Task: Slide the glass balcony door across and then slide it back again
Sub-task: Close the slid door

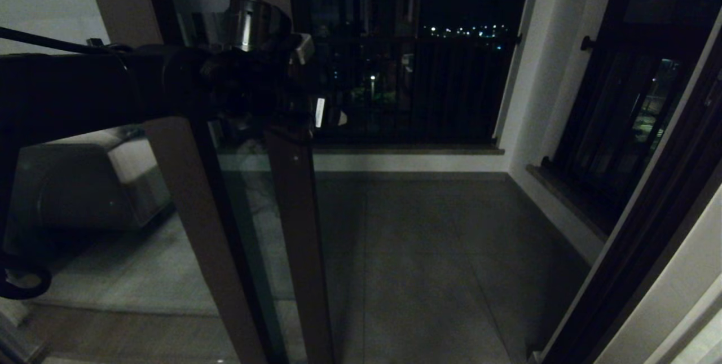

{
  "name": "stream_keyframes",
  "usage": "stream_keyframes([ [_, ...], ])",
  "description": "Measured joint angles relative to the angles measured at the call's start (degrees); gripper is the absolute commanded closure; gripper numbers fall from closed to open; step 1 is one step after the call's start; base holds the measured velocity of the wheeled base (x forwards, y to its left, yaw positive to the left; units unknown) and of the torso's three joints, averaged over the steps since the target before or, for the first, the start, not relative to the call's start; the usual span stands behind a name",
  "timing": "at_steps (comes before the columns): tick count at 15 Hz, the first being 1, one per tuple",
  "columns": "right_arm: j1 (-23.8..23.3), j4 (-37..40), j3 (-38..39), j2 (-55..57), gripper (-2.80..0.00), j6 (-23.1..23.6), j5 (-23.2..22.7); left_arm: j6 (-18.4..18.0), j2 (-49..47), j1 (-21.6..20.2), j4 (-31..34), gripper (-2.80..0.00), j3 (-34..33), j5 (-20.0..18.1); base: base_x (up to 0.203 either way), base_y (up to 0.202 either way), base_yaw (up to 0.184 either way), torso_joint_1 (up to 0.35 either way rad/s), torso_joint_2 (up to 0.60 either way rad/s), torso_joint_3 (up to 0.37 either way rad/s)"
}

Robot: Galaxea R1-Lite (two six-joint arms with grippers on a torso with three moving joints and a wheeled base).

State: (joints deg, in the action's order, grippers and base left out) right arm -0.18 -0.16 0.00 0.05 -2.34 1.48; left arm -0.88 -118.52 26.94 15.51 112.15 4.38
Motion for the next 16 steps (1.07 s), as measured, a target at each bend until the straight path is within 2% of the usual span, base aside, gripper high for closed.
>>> stream_keyframes([
  [13, 0.00, 0.00, 0.00, 0.00, 0.00, -0.02, 0.02, 0.00, -2.31, 3.91, -2.18, -2.80, 0.28, 1.10, 0.000, 0.000, 0.000, 0.000, 0.00, 0.000],
  [16, 0.00, 0.01, 0.00, 0.00, 0.00, 0.00, 0.00, 0.13, -3.05, 4.65, -4.86, -2.80, 0.09, 1.70, 0.000, 0.000, 0.000, 0.000, 0.00, 0.000],
])
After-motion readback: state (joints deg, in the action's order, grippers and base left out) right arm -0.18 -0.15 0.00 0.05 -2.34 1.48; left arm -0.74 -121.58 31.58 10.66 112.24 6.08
